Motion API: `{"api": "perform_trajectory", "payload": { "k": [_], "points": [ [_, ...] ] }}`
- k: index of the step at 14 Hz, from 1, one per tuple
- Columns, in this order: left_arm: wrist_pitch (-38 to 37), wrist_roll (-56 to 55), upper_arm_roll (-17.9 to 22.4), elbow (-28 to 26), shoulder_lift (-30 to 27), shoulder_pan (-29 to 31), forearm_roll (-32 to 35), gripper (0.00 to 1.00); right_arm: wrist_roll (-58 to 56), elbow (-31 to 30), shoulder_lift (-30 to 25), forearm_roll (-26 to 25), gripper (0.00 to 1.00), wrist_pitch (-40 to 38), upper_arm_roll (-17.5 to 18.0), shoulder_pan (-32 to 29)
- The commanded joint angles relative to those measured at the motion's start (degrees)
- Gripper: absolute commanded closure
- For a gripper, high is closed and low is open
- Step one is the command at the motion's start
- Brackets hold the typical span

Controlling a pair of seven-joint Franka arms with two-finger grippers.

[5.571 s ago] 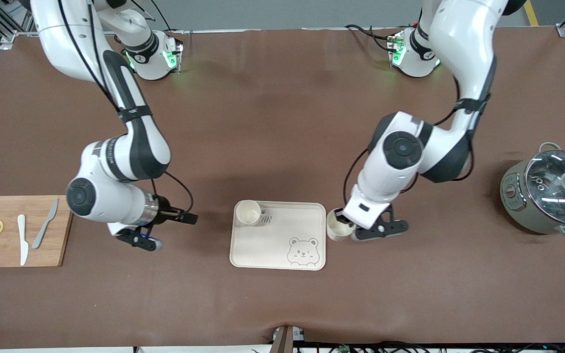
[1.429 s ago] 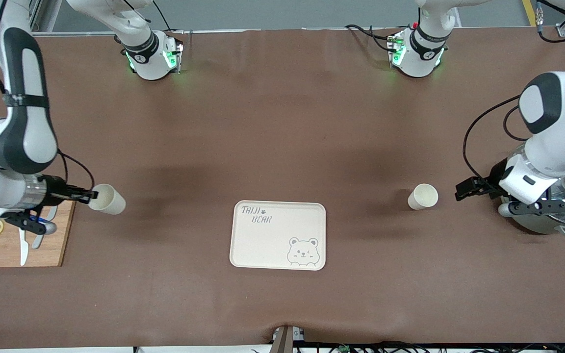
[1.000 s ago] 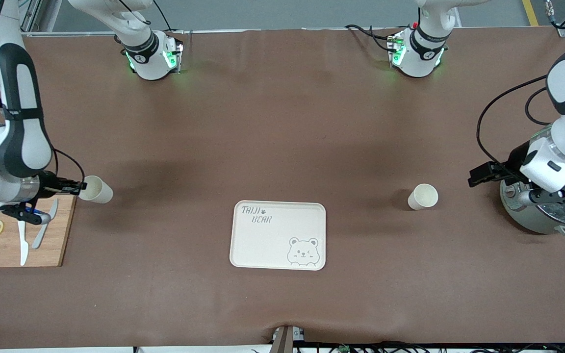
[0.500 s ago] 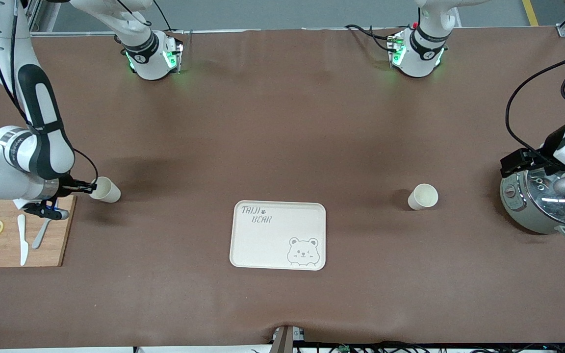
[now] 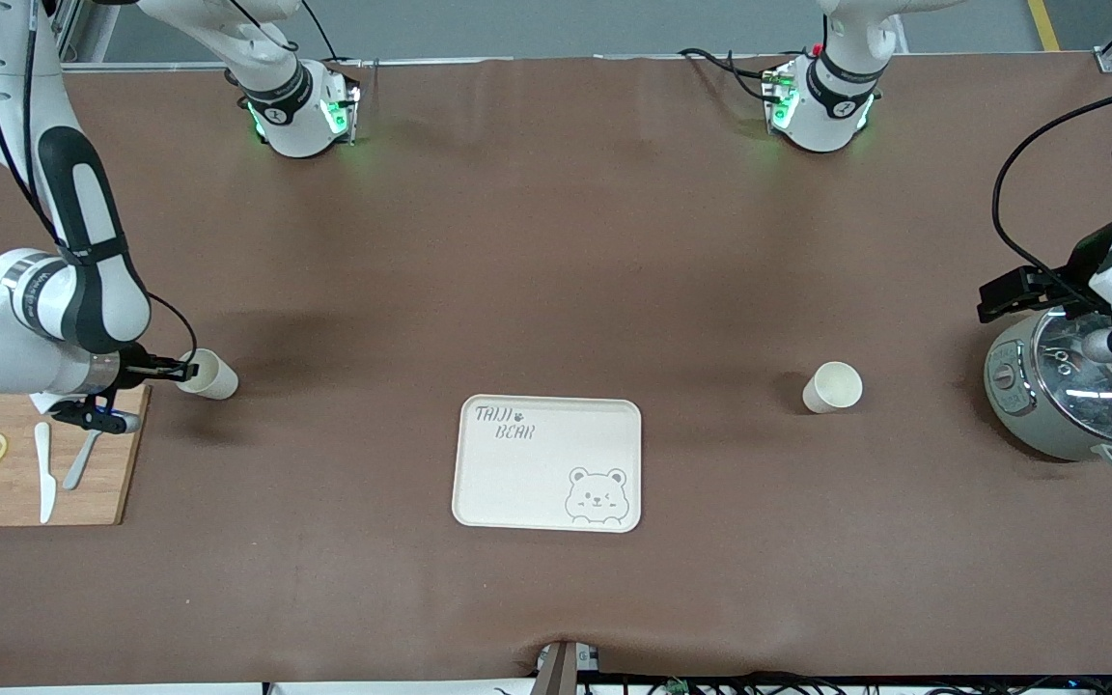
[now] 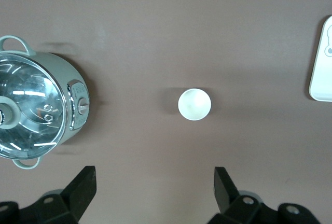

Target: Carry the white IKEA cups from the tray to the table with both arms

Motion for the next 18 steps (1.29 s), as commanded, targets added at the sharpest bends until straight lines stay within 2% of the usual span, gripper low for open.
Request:
{"api": "perform_trajectory", "payload": {
  "k": [1,5,7,9,12,14,16,18],
  "points": [
    [-2.31,-0.03,-0.21,1.05,-0.05,0.2,-1.46,0.0,-0.33,1.36,-0.58,-0.48,0.0,-2.44,0.53,0.51],
    [-2.4,-3.37,-0.03,0.88,-1.72,0.12,-1.12,0.0,0.28,8.04,-0.41,-0.74,0.0,-14.39,0.44,0.52],
    [-2.4,-3.37,-0.38,0.88,-1.99,0.12,-1.2,0.0,0.2,9.97,-0.49,-0.91,0.0,-14.94,0.44,0.96],
    [-2.4,-3.28,-0.38,0.96,-2.07,0.12,-1.03,0.0,-0.07,15.23,-0.23,-1.0,0.0,-17.03,0.44,1.04],
    [-3.63,-3.28,-1.35,0.88,-2.51,0.2,-0.5,0.0,0.02,26.39,-0.06,-1.44,0.0,-27.21,0.44,2.01],
    [-3.63,-2.67,-1.26,0.96,-3.21,0.38,-0.5,0.0,0.02,31.23,0.03,-2.57,0.0,-27.33,0.26,2.01],
    [-3.63,-2.49,-1.17,0.88,-3.57,0.56,-0.5,0.0,0.02,34.75,-0.05,-6.09,0.0,-27.24,0.44,2.54],
    [-3.63,-2.32,-0.91,0.7,-4.09,0.64,-0.41,0.0,0.02,36.87,-0.67,-6.1,0.0,-28.12,0.61,2.89]
  ]
}}
